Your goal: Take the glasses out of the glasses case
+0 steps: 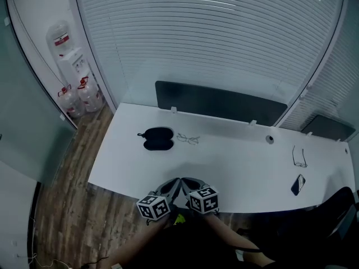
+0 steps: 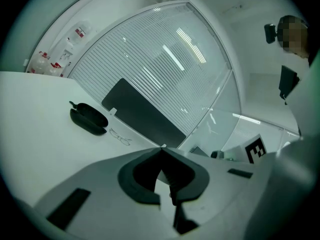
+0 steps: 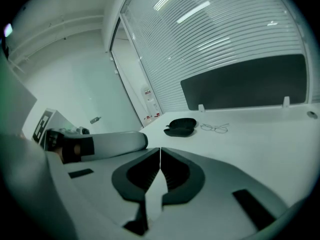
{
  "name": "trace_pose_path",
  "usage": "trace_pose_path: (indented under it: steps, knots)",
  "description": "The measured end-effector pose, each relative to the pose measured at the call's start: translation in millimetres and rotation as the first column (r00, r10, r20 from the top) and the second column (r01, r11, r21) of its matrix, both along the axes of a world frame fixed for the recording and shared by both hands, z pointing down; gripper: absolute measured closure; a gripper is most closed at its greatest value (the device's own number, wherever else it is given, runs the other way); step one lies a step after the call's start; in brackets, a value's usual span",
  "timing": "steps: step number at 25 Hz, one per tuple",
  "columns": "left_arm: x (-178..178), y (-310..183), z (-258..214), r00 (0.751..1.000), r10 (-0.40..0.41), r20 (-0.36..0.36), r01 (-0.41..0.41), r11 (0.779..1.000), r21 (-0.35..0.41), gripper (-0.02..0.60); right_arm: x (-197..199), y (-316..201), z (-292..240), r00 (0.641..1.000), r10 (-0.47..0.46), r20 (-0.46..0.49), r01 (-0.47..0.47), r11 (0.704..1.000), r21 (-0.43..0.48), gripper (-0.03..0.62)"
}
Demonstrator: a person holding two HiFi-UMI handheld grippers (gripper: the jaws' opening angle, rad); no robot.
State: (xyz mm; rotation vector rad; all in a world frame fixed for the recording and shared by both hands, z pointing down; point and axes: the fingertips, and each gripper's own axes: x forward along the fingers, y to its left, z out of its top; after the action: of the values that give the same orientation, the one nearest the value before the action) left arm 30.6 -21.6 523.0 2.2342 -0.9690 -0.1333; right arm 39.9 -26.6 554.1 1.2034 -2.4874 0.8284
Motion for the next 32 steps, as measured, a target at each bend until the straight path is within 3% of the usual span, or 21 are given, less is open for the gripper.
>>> trace_pose_path:
  steps: [8, 21, 32]
  knots:
    - [-17, 52, 4, 1.000, 0.006, -0.020, -0.006, 1.000, -0.023, 0.571, -17, 52, 4, 1.000, -0.010, -0.017, 0.010, 1.000, -0.021, 0.576]
    - [-46, 131, -4, 0.999, 0.046, -0.018, -0.045, 0.999, 0.020, 0.571, -46, 131, -5, 1.000, 0.000, -0.027, 0.001, 1.000, 0.019, 0.576]
    - [-47, 231, 8, 0.990, 0.141, 0.004, -0.141, 0.990, 0.018, 0.571, -49, 233, 9, 0.996, 0.087, -0.016, -0.087, 0.996, -0.011, 0.577]
